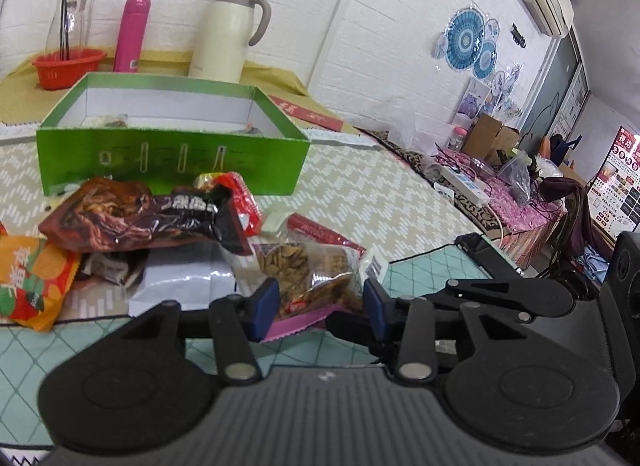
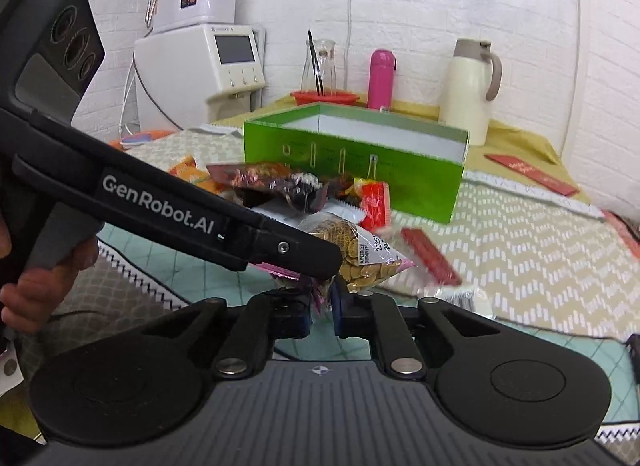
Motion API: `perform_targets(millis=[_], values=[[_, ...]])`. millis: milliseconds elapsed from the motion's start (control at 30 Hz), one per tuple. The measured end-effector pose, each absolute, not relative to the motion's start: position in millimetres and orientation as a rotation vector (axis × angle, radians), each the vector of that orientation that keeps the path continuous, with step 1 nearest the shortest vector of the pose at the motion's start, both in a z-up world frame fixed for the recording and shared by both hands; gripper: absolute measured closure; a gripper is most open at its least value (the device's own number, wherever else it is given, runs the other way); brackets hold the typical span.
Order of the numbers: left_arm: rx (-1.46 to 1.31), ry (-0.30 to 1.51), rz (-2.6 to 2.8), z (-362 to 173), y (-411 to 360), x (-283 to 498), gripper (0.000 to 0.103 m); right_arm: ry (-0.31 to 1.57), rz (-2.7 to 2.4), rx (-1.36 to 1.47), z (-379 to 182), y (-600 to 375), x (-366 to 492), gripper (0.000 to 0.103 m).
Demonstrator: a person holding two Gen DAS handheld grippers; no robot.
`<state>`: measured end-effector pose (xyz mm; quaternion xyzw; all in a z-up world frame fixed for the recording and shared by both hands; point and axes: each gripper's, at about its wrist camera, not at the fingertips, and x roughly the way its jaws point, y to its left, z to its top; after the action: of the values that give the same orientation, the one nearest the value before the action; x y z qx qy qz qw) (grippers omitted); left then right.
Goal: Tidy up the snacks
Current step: 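Carry the pink-strip bag into the green box and open the right gripper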
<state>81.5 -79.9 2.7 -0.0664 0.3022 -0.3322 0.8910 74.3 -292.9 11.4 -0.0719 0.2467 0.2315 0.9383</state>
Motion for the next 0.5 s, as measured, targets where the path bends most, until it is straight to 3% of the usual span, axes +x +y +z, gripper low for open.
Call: perform_targets(millis=[500], values=[[-0.143, 0.411, -0.647, 75, -69, 132, 0.061, 0.29, 0.498, -0.153, 69, -292, 137, 0.084]])
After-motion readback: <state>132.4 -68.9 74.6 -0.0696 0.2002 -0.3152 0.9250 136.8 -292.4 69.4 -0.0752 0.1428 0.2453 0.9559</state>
